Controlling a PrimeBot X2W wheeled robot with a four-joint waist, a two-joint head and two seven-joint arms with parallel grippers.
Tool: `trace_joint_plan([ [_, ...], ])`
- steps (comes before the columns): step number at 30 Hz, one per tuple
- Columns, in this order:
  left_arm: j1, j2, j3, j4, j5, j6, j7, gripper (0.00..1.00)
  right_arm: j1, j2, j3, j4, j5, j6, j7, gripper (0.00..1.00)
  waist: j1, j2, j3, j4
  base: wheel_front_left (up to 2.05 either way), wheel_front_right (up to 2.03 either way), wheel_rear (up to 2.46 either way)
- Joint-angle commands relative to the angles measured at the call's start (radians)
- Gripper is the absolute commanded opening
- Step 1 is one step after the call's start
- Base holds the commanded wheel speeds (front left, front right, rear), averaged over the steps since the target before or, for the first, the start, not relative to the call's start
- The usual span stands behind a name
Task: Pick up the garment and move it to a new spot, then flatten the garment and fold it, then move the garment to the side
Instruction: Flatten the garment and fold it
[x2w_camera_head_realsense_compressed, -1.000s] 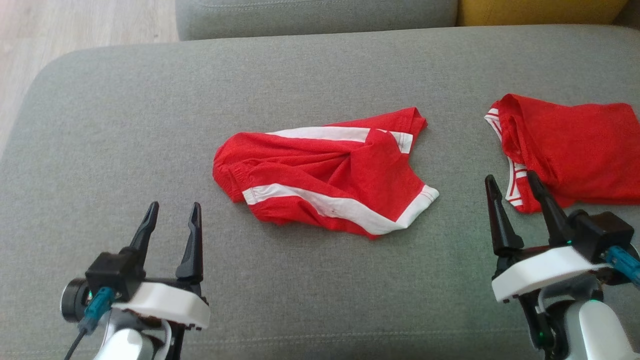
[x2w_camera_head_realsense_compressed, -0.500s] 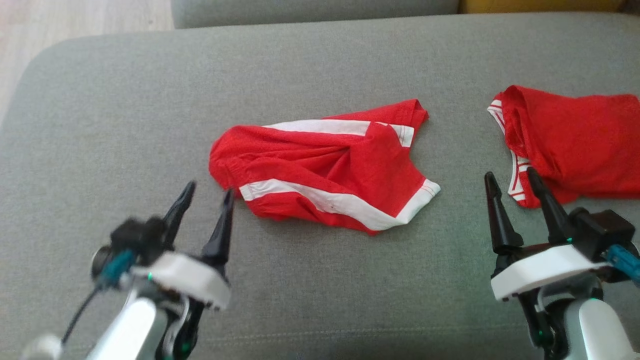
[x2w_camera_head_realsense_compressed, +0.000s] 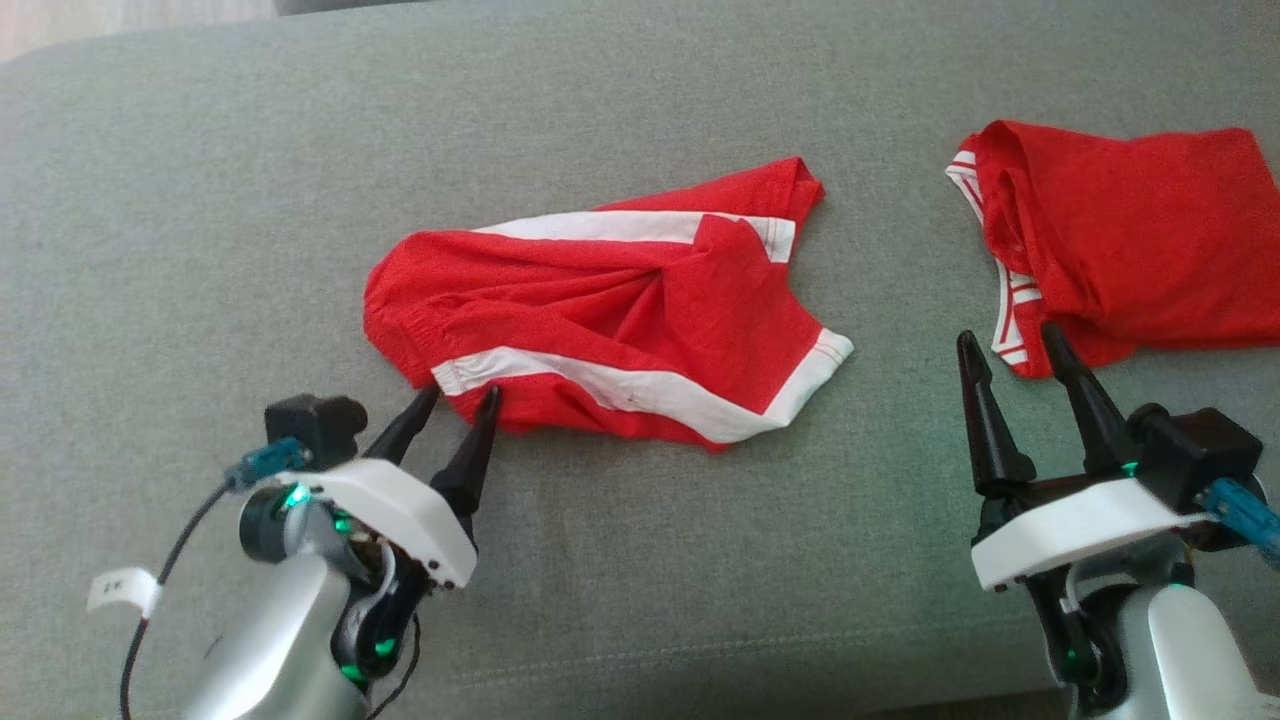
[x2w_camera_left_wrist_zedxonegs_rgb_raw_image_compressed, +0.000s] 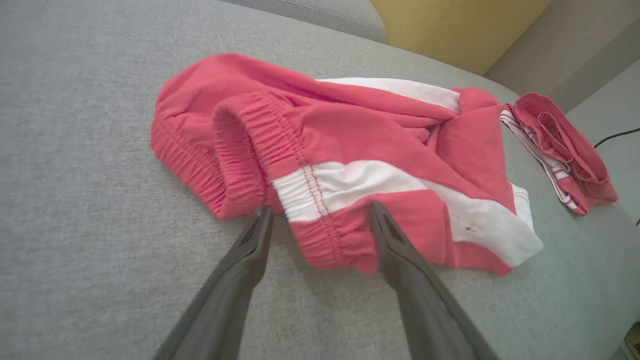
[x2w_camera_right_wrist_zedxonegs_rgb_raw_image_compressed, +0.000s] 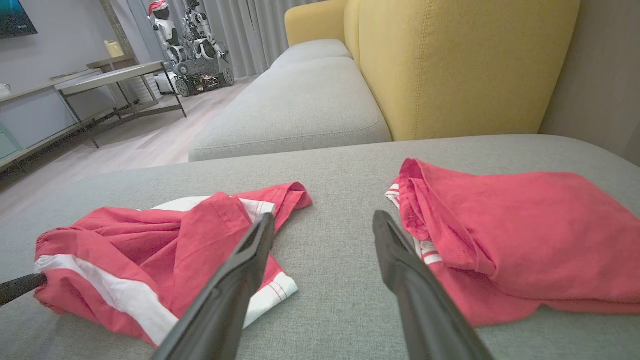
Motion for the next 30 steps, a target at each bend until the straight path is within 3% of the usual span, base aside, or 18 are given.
trace_joint_plan([
  [1, -0.052, 0.011, 0.044, -0.019, -0.012, -0.005, -0.015, 1.00, -0.040, -0.004, 0.022, -0.031, 0.009, -0.001, -0.011, 1.00, 0.0000, 0.0000, 0.004, -0.003, 0.00, 0.00, 0.00],
  [10, -0.096, 0.002, 0.039, 0.049, -0.047, -0.064, -0.052, 1.00, -0.049, -0.004, 0.021, -0.019, 0.012, -0.001, -0.014, 1.00, 0.0000, 0.0000, 0.012, -0.007, 0.00, 0.00, 0.00],
  [12, -0.093, 0.006, 0.037, 0.042, -0.040, -0.065, -0.067, 0.43, -0.047, -0.004, 0.018, -0.013, 0.011, -0.001, -0.011, 1.00, 0.0000, 0.0000, 0.011, -0.005, 0.00, 0.00, 0.00],
  [14, -0.084, 0.011, 0.034, 0.029, -0.035, -0.061, -0.074, 0.00, -0.047, -0.004, 0.016, -0.001, 0.009, -0.001, -0.004, 1.00, 0.0000, 0.0000, 0.010, -0.002, 0.00, 0.00, 0.00],
  [20, -0.058, 0.024, 0.021, -0.034, -0.021, -0.043, -0.069, 0.00, -0.081, -0.004, 0.024, 0.094, -0.015, -0.001, 0.040, 1.00, 0.0000, 0.0000, 0.019, 0.023, 0.00, 0.00, 0.00],
  [30, -0.067, 0.023, -0.001, -0.089, -0.002, -0.030, -0.068, 0.00, -0.241, -0.004, 0.086, 0.383, -0.005, -0.001, 0.046, 1.00, 0.0000, 0.0000, 0.053, 0.073, 0.00, 0.00, 0.00],
])
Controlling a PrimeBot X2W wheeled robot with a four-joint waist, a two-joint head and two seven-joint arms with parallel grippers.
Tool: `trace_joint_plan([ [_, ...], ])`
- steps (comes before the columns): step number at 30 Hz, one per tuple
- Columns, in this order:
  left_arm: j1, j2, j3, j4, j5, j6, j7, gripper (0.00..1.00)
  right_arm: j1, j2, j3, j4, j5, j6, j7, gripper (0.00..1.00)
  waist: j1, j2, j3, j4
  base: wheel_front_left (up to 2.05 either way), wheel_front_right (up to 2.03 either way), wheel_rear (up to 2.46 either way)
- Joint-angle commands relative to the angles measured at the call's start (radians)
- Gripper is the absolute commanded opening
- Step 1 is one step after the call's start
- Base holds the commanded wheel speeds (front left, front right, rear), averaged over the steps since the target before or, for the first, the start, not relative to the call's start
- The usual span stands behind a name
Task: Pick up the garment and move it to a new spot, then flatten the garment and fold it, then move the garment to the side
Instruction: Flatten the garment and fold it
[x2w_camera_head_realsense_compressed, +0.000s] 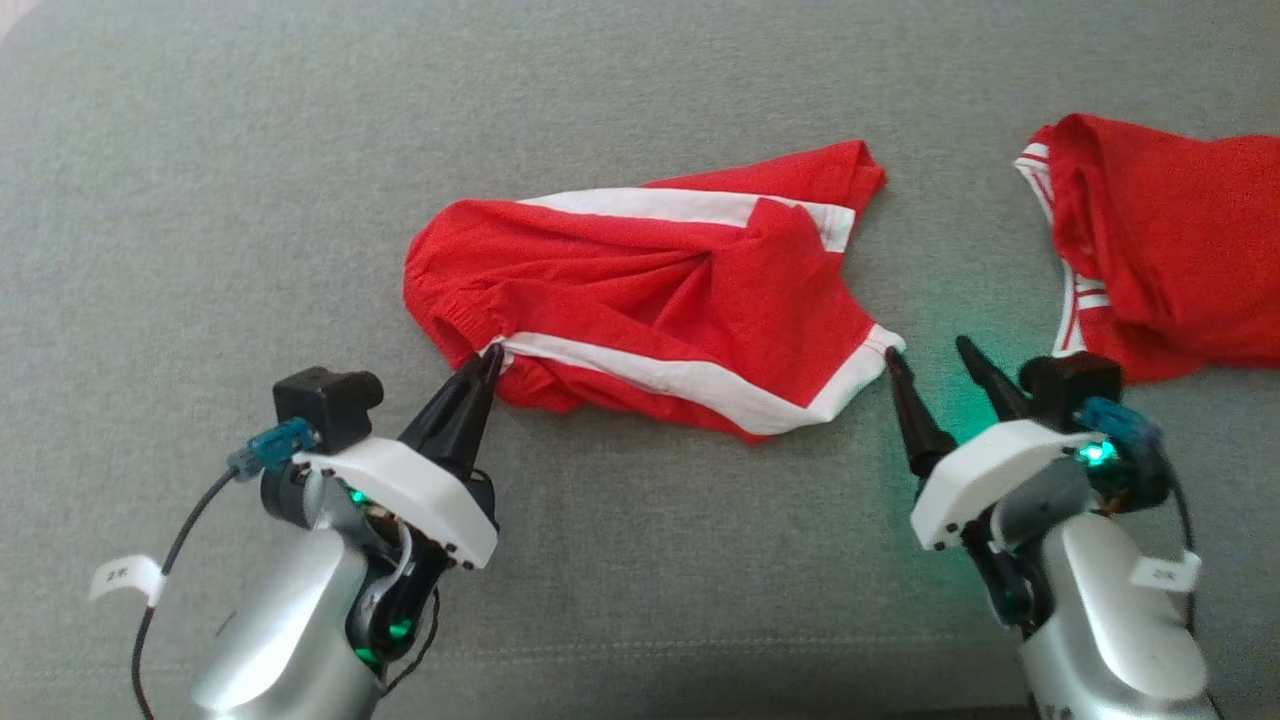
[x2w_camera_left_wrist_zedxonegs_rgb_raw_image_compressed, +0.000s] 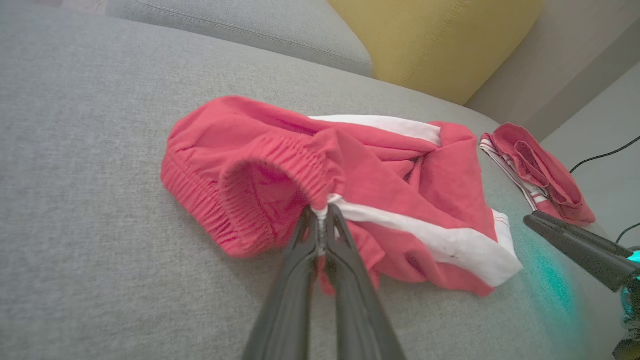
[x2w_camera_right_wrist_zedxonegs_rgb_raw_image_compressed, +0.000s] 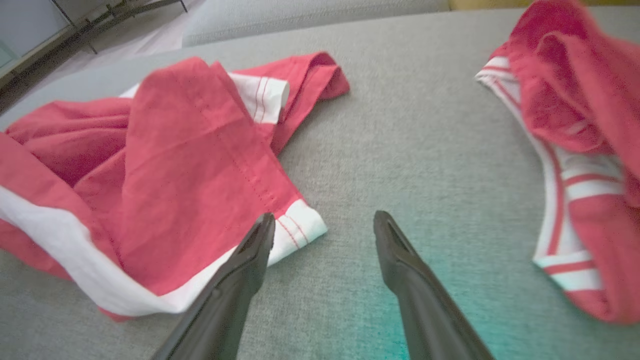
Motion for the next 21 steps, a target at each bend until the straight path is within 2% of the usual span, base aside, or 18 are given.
trace_joint_plan([
  [1, -0.034, 0.021, 0.030, -0.037, 0.009, 0.005, -0.010, 0.00, -0.047, -0.002, 0.037, 0.023, 0.000, -0.001, -0.007, 1.00, 0.0000, 0.0000, 0.010, 0.013, 0.00, 0.00, 0.00],
  [5, -0.032, 0.015, 0.029, -0.042, 0.000, 0.001, -0.018, 0.00, -0.077, -0.002, 0.057, 0.110, 0.005, -0.001, -0.001, 1.00, 0.0000, 0.0000, 0.015, 0.025, 0.00, 0.00, 0.00],
  [6, -0.030, 0.014, 0.030, -0.044, -0.004, -0.001, -0.022, 0.00, -0.082, -0.002, 0.063, 0.132, 0.010, -0.001, 0.004, 0.58, 0.0000, 0.0000, 0.016, 0.028, 0.00, 0.00, 0.00],
  [7, -0.028, 0.016, 0.030, -0.045, -0.004, -0.001, -0.025, 0.00, -0.085, -0.002, 0.066, 0.150, 0.016, -0.001, 0.005, 0.00, 0.0000, 0.0000, 0.015, 0.030, 0.00, 0.00, 0.00],
  [11, -0.016, 0.023, 0.036, -0.054, -0.009, 0.001, -0.037, 0.00, -0.087, -0.002, 0.059, 0.165, 0.030, -0.001, -0.034, 0.00, 0.0000, 0.0000, 0.012, 0.036, 0.00, 0.00, 0.00],
  [14, -0.009, 0.038, 0.037, -0.074, 0.005, 0.013, -0.046, 0.00, -0.083, -0.002, 0.057, 0.132, 0.038, -0.001, -0.070, 0.00, 0.0000, 0.0000, 0.005, 0.034, 0.00, 0.00, 0.00],
  [21, 0.003, 0.100, 0.036, -0.189, 0.061, 0.064, -0.030, 0.00, -0.072, -0.015, 0.011, -0.068, 0.042, -0.001, -0.097, 0.00, 0.0000, 0.0000, -0.034, 0.022, 0.00, 0.00, 0.00],
])
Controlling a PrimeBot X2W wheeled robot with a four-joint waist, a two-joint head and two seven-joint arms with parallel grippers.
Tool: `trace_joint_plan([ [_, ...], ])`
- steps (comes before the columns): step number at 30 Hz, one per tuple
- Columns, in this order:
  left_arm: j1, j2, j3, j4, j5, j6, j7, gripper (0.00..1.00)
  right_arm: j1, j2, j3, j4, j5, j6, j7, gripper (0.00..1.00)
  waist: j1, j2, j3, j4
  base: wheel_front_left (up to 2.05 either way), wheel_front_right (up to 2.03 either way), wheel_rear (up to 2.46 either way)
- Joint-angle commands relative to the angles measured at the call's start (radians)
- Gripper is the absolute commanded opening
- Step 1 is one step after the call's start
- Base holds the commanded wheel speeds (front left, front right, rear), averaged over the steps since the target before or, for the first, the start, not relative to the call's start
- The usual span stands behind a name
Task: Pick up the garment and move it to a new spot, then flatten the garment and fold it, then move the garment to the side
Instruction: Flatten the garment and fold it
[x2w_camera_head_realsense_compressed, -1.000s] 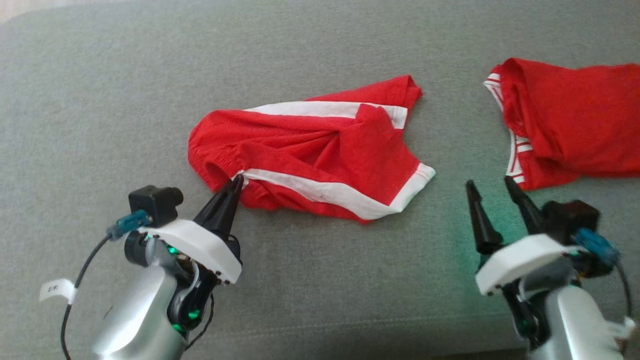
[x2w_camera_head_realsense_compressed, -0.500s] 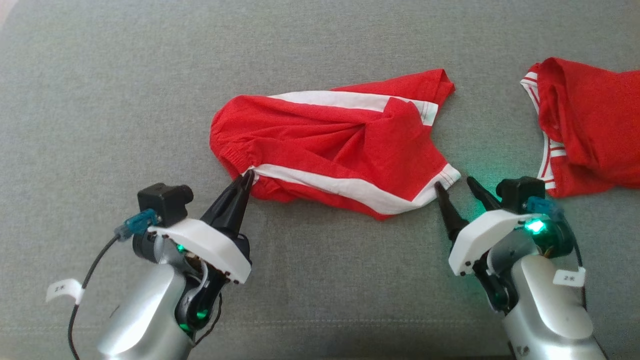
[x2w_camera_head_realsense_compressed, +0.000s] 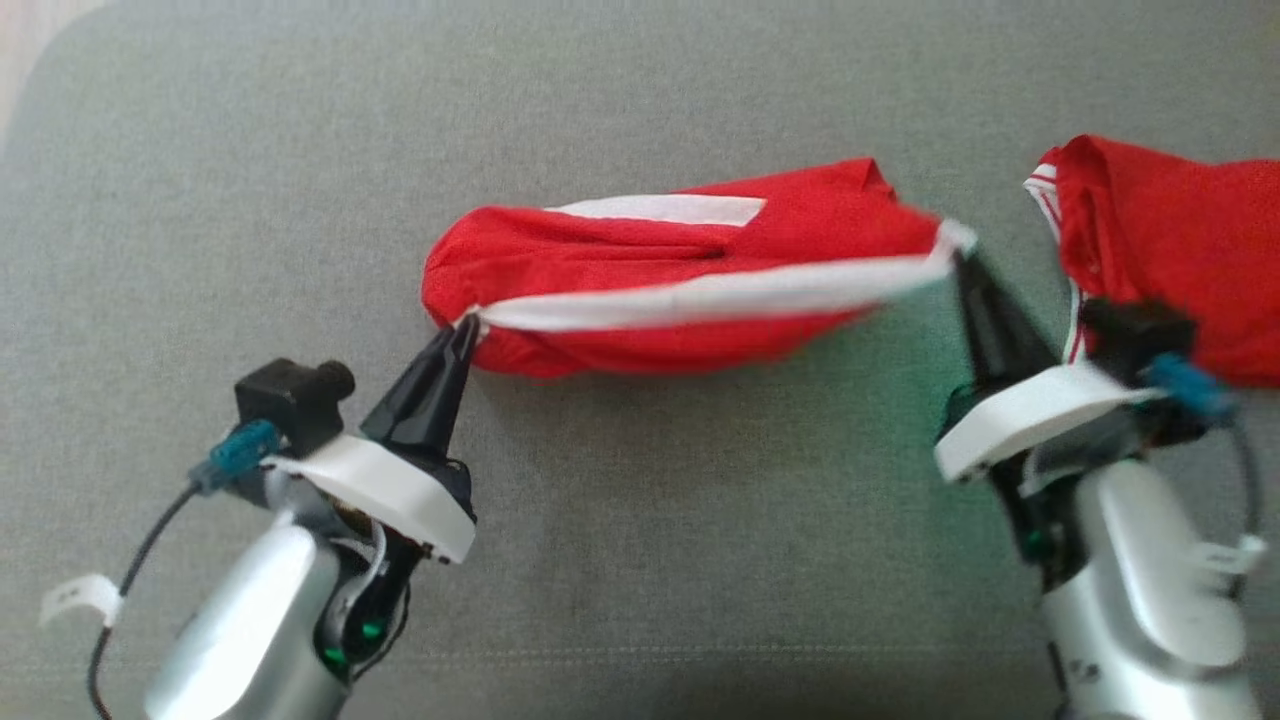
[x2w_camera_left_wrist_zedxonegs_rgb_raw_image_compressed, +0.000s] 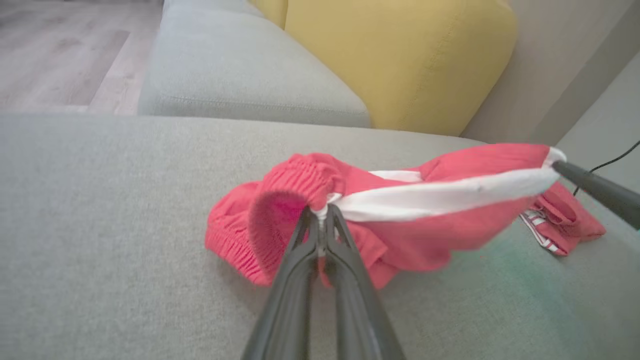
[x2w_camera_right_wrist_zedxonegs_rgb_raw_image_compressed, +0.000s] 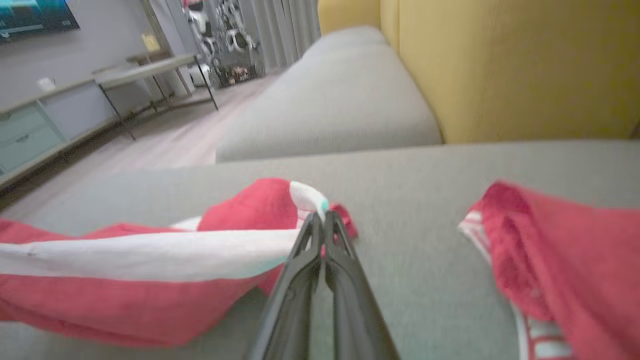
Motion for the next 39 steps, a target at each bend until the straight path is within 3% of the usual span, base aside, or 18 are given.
trace_joint_plan([
  [1, -0.026, 0.036, 0.044, -0.050, 0.011, 0.009, 0.004, 0.00, -0.001, -0.007, 0.006, -0.066, -0.001, -0.001, -0.001, 0.00, 0.0000, 0.0000, -0.013, -0.004, 0.00, 0.00, 0.00],
  [15, -0.112, 0.171, 0.116, -0.421, 0.058, 0.089, 0.146, 0.00, -0.069, -0.015, -0.137, -0.640, -0.056, -0.001, 0.118, 0.00, 0.0000, 0.0000, -0.118, -0.022, 0.00, 0.00, 0.00],
  [20, -0.133, 0.197, 0.141, -0.514, 0.065, 0.117, 0.187, 0.00, -0.082, -0.012, -0.166, -0.749, -0.066, -0.001, 0.168, 0.00, 0.0000, 0.0000, -0.147, -0.030, 0.00, 0.00, 0.00],
  [30, -0.138, 0.186, 0.146, -0.522, 0.046, 0.131, 0.199, 0.00, -0.095, -0.003, -0.158, -0.728, -0.036, -0.001, 0.205, 0.00, 0.0000, 0.0000, -0.135, -0.037, 0.00, 0.00, 0.00],
  [39, -0.359, 0.109, 0.155, -0.277, 0.033, 0.049, 0.080, 0.00, -0.331, -0.004, -0.142, -0.497, 0.016, -0.001, 0.163, 0.00, 0.0000, 0.0000, -0.030, -0.029, 0.00, 0.00, 0.00],
])
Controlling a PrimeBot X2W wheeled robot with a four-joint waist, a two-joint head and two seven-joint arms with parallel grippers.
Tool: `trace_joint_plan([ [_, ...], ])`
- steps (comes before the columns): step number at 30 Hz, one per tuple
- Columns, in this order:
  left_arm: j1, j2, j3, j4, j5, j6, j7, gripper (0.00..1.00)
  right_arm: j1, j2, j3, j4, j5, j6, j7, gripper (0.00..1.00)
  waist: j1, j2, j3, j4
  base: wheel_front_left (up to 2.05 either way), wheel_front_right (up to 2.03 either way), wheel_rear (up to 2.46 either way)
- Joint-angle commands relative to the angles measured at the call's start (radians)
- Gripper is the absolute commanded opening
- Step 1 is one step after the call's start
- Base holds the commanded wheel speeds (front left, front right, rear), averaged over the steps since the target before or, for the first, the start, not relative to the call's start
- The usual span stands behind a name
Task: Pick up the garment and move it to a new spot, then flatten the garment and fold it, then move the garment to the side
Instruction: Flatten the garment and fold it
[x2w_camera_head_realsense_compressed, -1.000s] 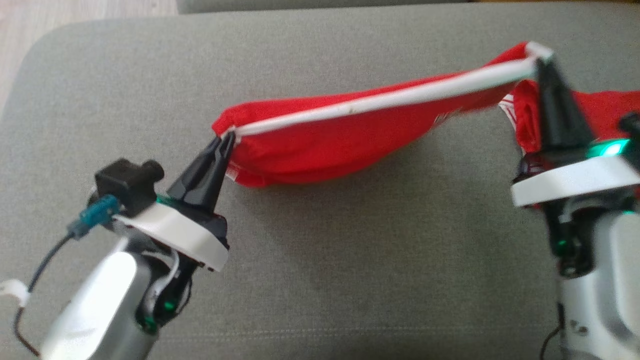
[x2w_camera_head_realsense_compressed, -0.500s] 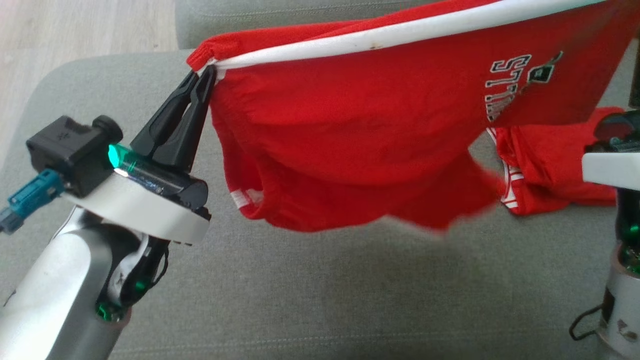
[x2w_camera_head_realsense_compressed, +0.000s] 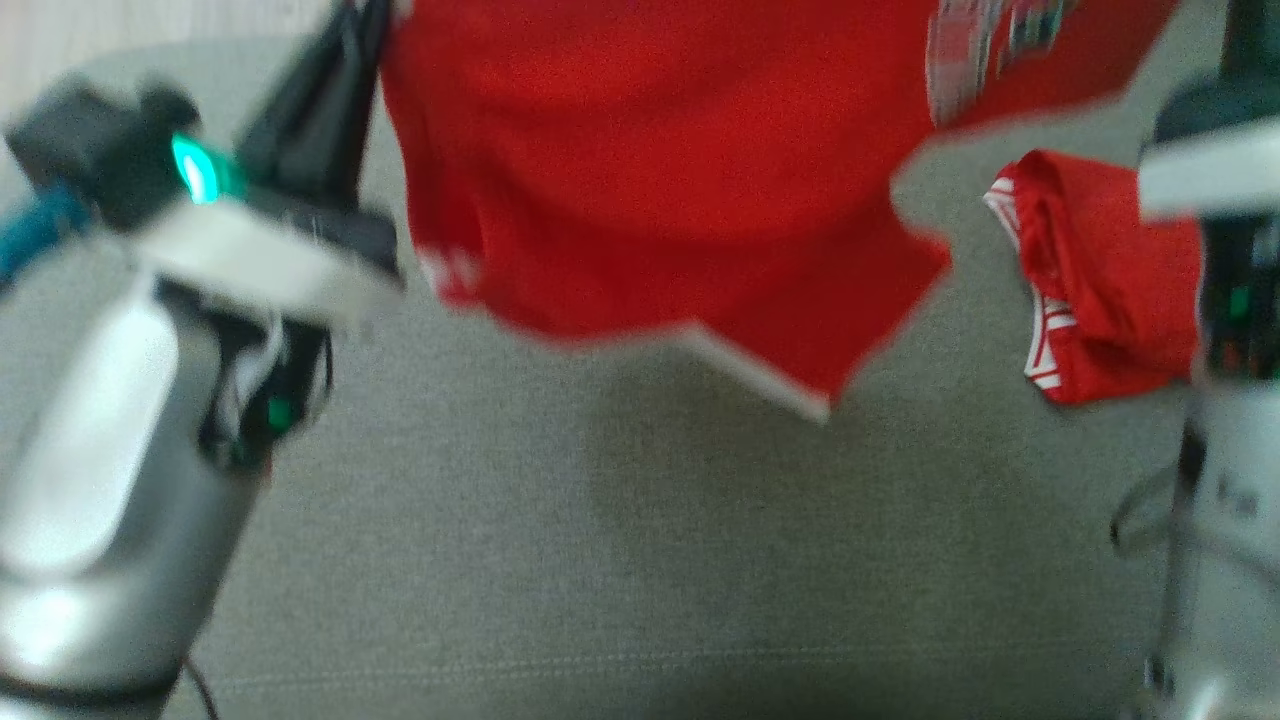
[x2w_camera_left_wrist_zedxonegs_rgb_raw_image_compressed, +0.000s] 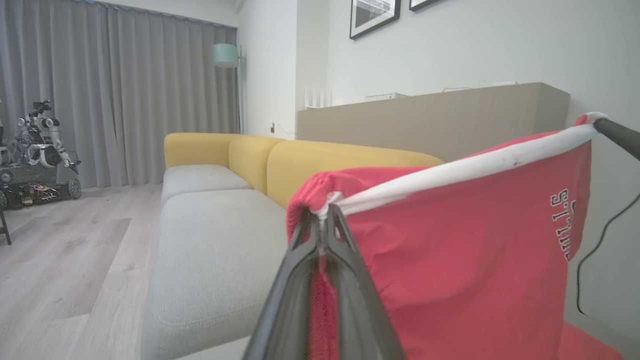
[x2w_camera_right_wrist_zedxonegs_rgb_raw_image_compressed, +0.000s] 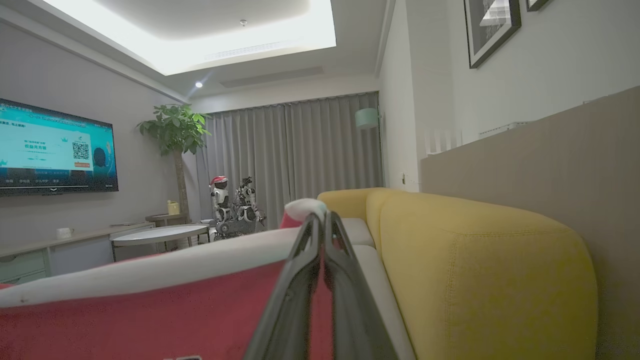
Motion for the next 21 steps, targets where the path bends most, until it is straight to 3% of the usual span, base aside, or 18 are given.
trace_joint_plan([
  [1, -0.105, 0.020, 0.060, 0.012, 0.009, -0.008, -0.021, 0.00, -0.097, 0.001, 0.019, 0.000, 0.010, -0.001, -0.017, 0.00, 0.0000, 0.0000, 0.039, 0.003, 0.00, 0.00, 0.00],
  [11, -0.532, -0.108, 0.062, 0.537, 0.068, -0.109, -0.183, 0.00, -0.571, 0.009, 0.087, 0.558, 0.043, -0.001, -0.259, 0.00, 0.0000, 0.0000, 0.131, 0.007, 0.00, 0.00, 0.00],
  [16, -0.607, -0.169, 0.050, 0.768, 0.096, -0.147, -0.193, 0.00, -0.651, 0.012, 0.169, 0.884, 0.093, -0.001, -0.331, 0.00, 0.0000, 0.0000, 0.150, 0.007, 0.00, 0.00, 0.00],
  [21, -0.569, -0.220, 0.010, 0.954, 0.116, -0.168, -0.193, 0.00, -0.639, 0.012, 0.303, 1.113, 0.194, -0.001, -0.361, 0.00, 0.0000, 0.0000, 0.179, 0.012, 0.00, 0.00, 0.00],
])
